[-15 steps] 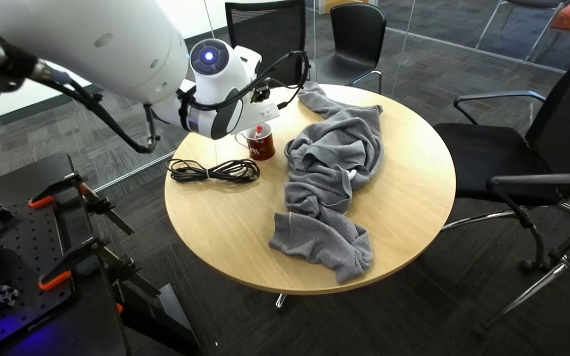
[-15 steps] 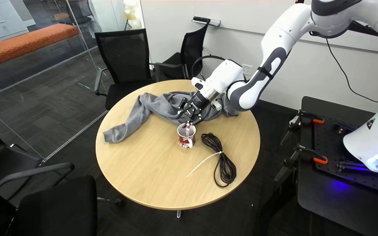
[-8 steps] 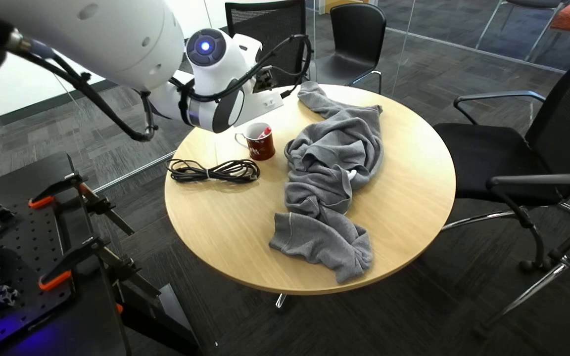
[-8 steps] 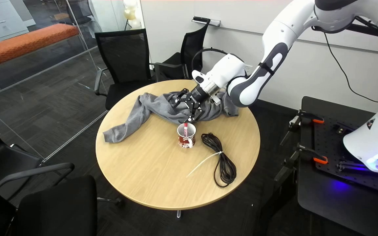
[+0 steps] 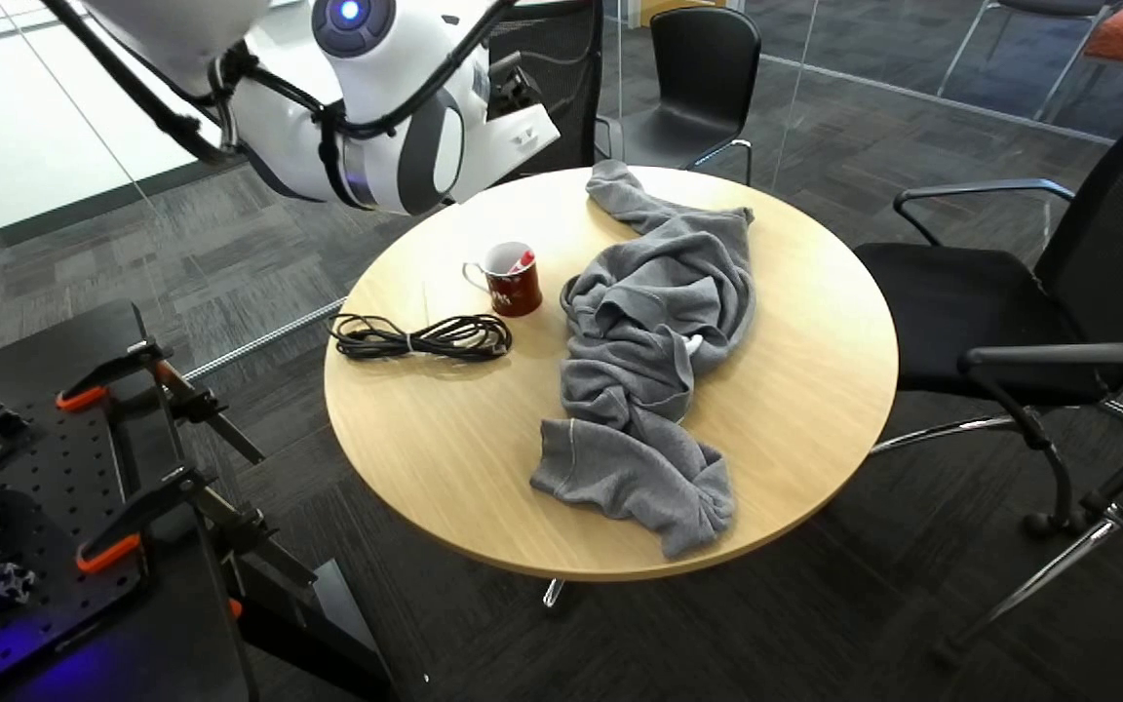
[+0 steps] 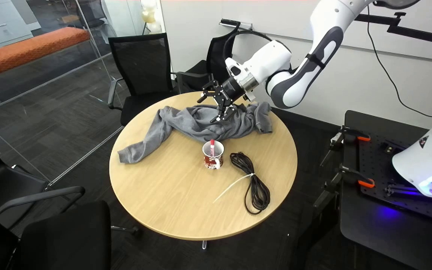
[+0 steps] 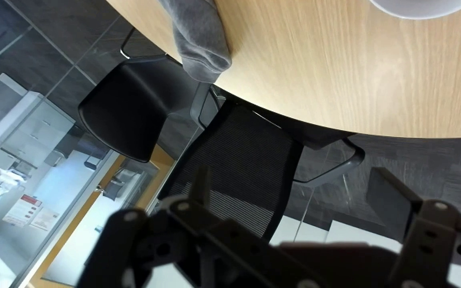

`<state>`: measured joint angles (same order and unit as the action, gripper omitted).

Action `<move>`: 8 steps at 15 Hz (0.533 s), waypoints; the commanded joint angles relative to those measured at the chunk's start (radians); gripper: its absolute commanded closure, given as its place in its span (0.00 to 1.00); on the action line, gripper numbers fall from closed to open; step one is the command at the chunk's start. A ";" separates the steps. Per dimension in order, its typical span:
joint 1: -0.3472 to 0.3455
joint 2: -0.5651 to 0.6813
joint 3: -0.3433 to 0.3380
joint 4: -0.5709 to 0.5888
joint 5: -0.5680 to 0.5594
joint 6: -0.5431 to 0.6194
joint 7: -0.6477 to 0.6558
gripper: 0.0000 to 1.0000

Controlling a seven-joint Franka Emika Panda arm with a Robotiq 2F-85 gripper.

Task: Put the marker in the mug

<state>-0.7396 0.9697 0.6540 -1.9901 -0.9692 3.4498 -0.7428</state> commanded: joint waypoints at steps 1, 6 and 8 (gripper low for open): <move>0.043 -0.199 -0.045 -0.113 0.093 0.005 0.018 0.00; 0.156 -0.443 -0.115 -0.254 0.298 -0.018 0.062 0.00; 0.227 -0.537 -0.164 -0.302 0.415 -0.050 0.076 0.00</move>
<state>-0.6130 0.6290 0.5742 -2.1824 -0.6918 3.4485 -0.7236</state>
